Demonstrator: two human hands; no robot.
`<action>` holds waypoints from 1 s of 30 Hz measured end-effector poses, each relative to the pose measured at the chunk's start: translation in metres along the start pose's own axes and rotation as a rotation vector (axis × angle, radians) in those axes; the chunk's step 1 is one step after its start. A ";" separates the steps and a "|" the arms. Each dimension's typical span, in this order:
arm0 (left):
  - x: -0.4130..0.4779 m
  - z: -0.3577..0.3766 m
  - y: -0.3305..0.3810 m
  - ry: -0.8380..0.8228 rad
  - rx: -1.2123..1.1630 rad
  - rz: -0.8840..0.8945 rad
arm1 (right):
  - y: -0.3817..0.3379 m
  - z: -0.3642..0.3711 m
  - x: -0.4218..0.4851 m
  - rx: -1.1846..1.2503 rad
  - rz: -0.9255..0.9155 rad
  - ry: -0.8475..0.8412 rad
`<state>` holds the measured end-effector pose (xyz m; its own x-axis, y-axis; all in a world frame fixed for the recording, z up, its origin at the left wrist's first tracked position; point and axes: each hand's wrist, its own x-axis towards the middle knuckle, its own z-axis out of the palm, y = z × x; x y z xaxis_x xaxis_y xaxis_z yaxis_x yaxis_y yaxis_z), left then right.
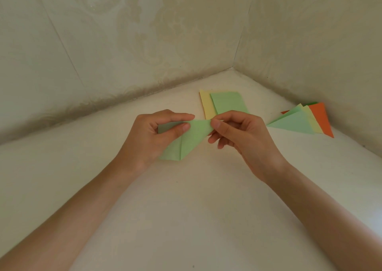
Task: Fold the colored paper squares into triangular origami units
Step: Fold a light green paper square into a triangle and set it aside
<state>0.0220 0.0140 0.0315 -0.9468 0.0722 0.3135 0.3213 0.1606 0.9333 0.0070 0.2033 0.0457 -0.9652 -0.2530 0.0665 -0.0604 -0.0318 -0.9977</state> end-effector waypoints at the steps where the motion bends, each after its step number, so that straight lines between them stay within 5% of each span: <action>1: 0.000 0.000 0.000 0.003 -0.007 -0.002 | 0.000 0.000 0.000 -0.009 -0.002 0.006; 12: 0.002 0.001 -0.004 0.004 0.044 -0.035 | 0.003 -0.002 0.002 -0.094 0.019 0.053; 17: 0.001 0.002 -0.010 -0.008 0.237 -0.206 | 0.013 -0.004 0.005 -0.576 0.065 0.022; 22: -0.004 0.010 -0.008 -0.083 0.675 -0.149 | 0.020 -0.001 0.007 -0.986 -0.013 -0.001; 26: -0.002 0.006 -0.011 -0.169 0.527 -0.163 | 0.024 0.000 0.008 -1.043 -0.041 0.030; 30: -0.002 0.005 -0.016 -0.269 0.630 -0.069 | 0.026 0.000 0.011 -1.016 -0.017 0.029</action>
<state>0.0190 0.0164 0.0150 -0.9545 0.2700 0.1264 0.2860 0.7093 0.6443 -0.0049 0.1994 0.0208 -0.9672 -0.2362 0.0934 -0.2487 0.8053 -0.5381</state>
